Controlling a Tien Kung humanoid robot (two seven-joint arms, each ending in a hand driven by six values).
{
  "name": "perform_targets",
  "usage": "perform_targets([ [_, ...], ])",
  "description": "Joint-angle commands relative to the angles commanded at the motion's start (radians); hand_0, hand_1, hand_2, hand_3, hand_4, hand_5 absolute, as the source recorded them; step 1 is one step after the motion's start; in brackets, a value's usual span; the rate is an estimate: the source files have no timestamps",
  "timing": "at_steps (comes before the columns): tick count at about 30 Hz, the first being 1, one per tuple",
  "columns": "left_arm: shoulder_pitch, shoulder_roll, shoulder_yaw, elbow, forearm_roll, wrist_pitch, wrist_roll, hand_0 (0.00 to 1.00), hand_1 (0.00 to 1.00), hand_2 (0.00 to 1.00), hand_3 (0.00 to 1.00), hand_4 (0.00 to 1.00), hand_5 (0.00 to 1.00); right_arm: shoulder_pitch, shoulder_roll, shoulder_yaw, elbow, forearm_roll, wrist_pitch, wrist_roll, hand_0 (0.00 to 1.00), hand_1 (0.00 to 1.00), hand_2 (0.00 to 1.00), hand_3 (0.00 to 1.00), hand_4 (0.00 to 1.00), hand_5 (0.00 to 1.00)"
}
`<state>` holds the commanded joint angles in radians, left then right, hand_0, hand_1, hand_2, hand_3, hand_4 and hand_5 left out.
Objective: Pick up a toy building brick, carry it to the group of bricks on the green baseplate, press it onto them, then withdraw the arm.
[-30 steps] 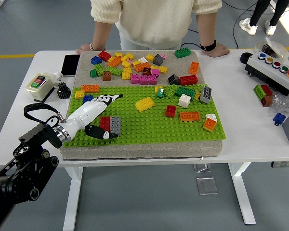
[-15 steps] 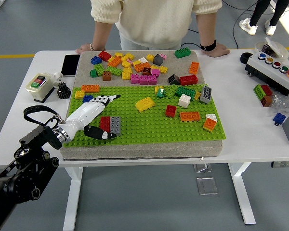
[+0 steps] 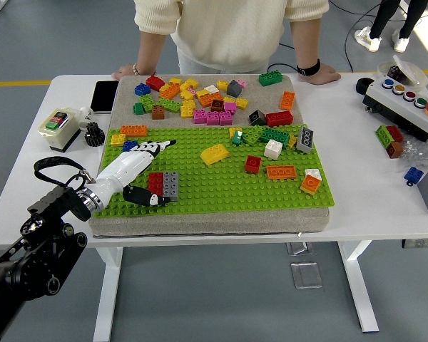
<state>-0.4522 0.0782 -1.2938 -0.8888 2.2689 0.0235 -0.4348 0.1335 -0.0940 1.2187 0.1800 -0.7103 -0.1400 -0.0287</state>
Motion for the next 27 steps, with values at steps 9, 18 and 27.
perform_targets([
  [9,-0.006,0.000,-0.004,0.008,0.000,0.000,0.002,0.998,0.998,0.998,0.998,0.998,0.147,0.001,0.000,0.003,0.000,0.000,0.001,0.000,0.732,0.633,0.681,0.614,0.946,0.494],
  [18,-0.012,0.001,-0.007,0.018,0.000,-0.002,0.003,0.998,0.998,0.998,0.998,0.998,0.148,0.001,0.000,0.004,0.000,0.001,0.001,0.000,0.732,0.633,0.680,0.614,0.945,0.493],
  [27,-0.014,0.001,-0.007,0.023,0.000,-0.004,0.004,0.998,0.998,0.998,0.997,0.998,0.149,0.001,0.000,0.004,0.000,0.001,0.000,-0.001,0.732,0.633,0.681,0.613,0.944,0.491],
])
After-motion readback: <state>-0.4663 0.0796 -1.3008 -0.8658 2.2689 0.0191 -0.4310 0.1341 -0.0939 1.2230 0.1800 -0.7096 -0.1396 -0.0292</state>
